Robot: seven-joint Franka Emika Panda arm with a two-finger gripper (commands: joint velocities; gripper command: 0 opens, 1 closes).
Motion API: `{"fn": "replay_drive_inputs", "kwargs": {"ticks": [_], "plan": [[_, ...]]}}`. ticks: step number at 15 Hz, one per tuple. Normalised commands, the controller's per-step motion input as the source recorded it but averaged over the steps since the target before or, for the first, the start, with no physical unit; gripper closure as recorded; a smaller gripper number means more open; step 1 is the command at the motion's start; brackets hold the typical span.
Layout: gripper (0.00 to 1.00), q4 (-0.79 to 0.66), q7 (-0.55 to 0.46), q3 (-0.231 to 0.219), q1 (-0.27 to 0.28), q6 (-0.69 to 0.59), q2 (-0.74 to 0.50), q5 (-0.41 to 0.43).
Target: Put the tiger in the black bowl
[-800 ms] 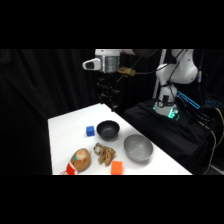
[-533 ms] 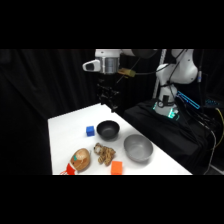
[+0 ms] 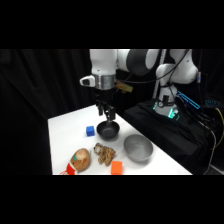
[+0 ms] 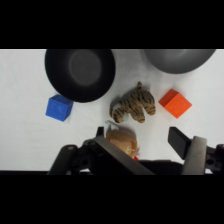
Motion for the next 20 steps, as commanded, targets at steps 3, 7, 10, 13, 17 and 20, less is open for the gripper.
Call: {"fn": "replay_drive_inputs", "kwargs": {"ticks": [3, 7, 10, 13, 17, 20], "plan": [[0.0, 0.3, 0.45, -0.04, 0.074, 0.16, 0.4, -0.091], [0.0, 0.24, 0.36, -0.114, 0.052, 0.21, 0.34, 0.042], [0.0, 0.2, 0.26, -0.117, 0.069, 0.24, 0.29, 0.126], [0.0, 0.2, 0.22, -0.105, 0.126, 0.24, 0.33, 0.133], [0.0, 0.23, 0.23, -0.142, 0.22, 0.22, 0.4, 0.076], [0.0, 0.26, 0.18, -0.16, 0.239, 0.14, 0.38, 0.068]]}}
